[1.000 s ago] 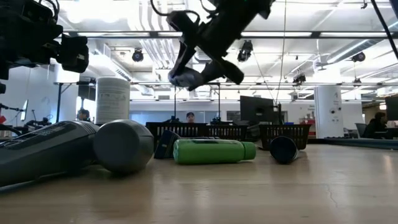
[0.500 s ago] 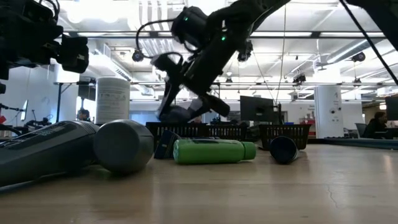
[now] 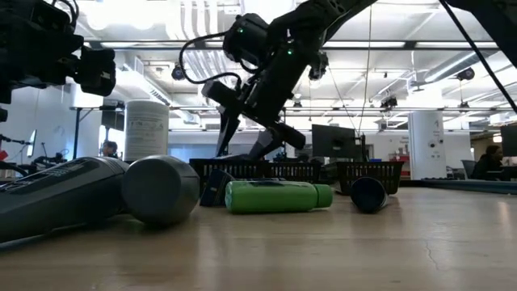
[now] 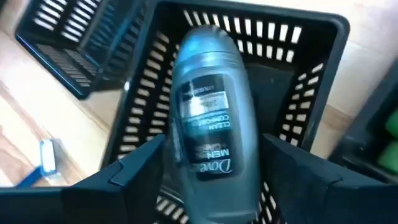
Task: Pick & Place Travel size toiletries
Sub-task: Put the right deodorant into the middle left bin
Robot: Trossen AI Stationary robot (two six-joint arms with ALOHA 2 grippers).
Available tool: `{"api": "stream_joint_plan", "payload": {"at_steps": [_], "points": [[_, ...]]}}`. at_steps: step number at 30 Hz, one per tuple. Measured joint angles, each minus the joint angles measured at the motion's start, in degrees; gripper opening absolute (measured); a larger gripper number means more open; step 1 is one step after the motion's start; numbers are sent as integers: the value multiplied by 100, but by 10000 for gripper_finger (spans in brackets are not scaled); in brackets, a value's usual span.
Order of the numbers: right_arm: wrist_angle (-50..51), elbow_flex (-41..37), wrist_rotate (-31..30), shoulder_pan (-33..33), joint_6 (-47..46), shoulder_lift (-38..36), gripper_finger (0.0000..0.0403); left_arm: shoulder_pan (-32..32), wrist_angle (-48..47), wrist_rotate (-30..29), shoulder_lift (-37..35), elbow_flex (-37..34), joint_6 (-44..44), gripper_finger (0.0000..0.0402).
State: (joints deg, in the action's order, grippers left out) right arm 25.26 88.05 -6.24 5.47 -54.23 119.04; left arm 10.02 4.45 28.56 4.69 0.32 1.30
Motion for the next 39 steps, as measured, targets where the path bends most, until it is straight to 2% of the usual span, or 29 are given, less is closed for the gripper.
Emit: {"api": "stream_joint_plan", "payload": {"at_steps": [6, 12, 16, 20, 24, 31, 39], "points": [[549, 222, -39, -120, 378, -198, 268, 0, 0, 2, -2, 0, 0, 213], [1132, 496, 255, -706, 630, -296, 262, 1, -2, 4, 0, 2, -2, 213], [1210, 521, 787, -1173, -2, -269, 248, 0, -2, 4, 0, 1, -1, 213], [1118, 545, 777, -1451, -758, -263, 243, 0, -2, 4, -2, 0, 0, 213], [988, 498, 742, -1618, -1552, -230, 255, 0, -2, 4, -2, 0, -1, 213], [7, 494, 627, -2087, -1985, 87, 274, 1, -2, 6, -2, 1, -1, 213], [-10, 871, 449, -2402, -2985, 641, 294, 0, -2, 7, -2, 1, -1, 213]]}}
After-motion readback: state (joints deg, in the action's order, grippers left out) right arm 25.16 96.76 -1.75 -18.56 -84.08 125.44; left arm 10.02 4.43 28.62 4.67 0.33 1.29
